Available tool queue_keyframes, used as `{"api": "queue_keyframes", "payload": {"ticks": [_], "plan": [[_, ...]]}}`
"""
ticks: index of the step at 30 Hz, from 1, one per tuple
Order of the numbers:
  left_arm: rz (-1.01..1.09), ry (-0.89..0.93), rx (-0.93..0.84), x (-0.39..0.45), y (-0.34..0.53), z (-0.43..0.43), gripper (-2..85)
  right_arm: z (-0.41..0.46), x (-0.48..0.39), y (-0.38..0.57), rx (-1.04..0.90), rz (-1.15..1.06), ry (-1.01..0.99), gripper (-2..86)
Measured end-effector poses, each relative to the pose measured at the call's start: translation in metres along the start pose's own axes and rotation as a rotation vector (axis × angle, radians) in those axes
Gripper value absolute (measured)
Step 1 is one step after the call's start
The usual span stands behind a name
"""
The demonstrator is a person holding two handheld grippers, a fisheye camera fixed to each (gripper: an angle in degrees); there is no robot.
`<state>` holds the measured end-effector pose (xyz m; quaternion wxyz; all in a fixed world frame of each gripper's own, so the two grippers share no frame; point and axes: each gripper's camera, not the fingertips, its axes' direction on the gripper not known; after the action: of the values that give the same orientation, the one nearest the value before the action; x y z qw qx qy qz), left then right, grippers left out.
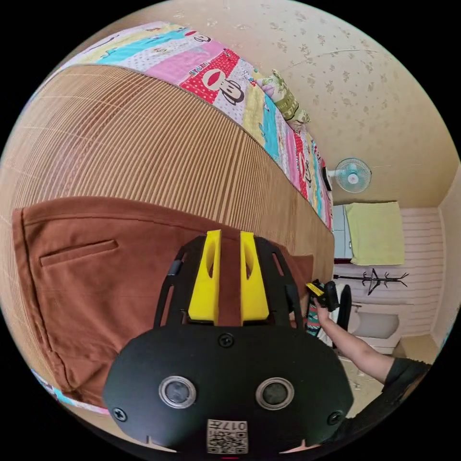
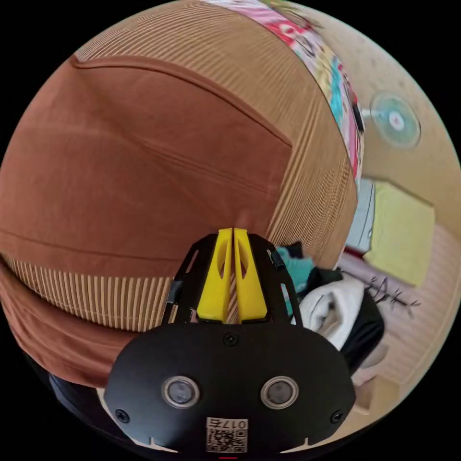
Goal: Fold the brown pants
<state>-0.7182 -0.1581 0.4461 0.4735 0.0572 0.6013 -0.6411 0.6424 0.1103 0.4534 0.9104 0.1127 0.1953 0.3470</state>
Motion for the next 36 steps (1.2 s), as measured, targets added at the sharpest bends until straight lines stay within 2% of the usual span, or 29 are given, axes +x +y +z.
{"api": "queue_keyframes", "payload": {"ticks": [4, 7, 9, 10, 11, 13, 15, 17, 19, 21, 24, 25, 27, 31, 36], "plan": [[0.037, -0.329, 0.035, -0.010, 0.043, -0.012, 7.3, 0.017, 0.013, 0.016, -0.086, 0.099, -0.033, 0.5], [0.009, -0.523, -0.008, -0.041, 0.064, -0.021, 8.0, 0.018, 0.026, 0.029, -0.104, 0.205, -0.141, 0.7], [-0.043, -0.620, -0.095, -0.070, 0.071, -0.021, 7.1, 0.012, 0.046, 0.056, -0.032, 0.297, -0.381, 0.7], [-0.065, -0.715, -0.214, -0.092, 0.075, -0.013, 5.6, 0.010, 0.052, 0.066, 0.004, 0.325, -0.450, 0.7], [0.005, -0.728, -0.310, -0.109, 0.080, -0.007, 2.9, 0.007, 0.062, 0.091, 0.071, 0.382, -0.589, 0.7], [0.002, -0.759, -0.346, -0.124, 0.080, -0.021, 0.7, 0.013, 0.071, 0.131, 0.122, 0.471, -0.796, 0.7], [-0.027, -0.827, -0.382, -0.134, 0.077, -0.031, -0.2, 0.034, 0.070, 0.191, 0.142, 0.554, -1.110, 0.6], [0.012, -0.906, -0.344, -0.132, 0.083, -0.050, -0.6, 0.054, 0.061, 0.240, 0.160, 0.626, -1.340, 0.7], [0.020, -0.849, -0.245, -0.128, 0.098, -0.076, -0.4, 0.077, 0.048, 0.293, 0.161, 0.759, -1.515, 0.8], [-0.053, -0.751, -0.144, -0.133, 0.122, -0.109, 0.4, 0.104, 0.027, 0.366, 0.168, 1.027, -1.649, 1.3], [-0.346, -0.599, -0.108, -0.176, 0.183, -0.151, 3.7, 0.131, -0.007, 0.445, 0.168, 1.339, -1.703, 2.8], [-0.463, -0.511, -0.039, -0.193, 0.218, -0.168, 5.0, 0.134, -0.014, 0.457, 0.160, 1.385, -1.701, 3.3], [-0.599, -0.402, 0.069, -0.208, 0.266, -0.189, 6.4, 0.147, -0.039, 0.488, 0.105, 1.514, -1.709, 9.8], [-0.711, -0.277, 0.190, -0.211, 0.326, -0.208, 8.5, 0.159, -0.059, 0.490, 0.140, 1.562, -1.835, 13.7], [-0.721, -0.164, 0.129, -0.234, 0.313, -0.190, 10.8, 0.154, -0.060, 0.459, 0.246, 1.509, -1.968, 13.9]]}}
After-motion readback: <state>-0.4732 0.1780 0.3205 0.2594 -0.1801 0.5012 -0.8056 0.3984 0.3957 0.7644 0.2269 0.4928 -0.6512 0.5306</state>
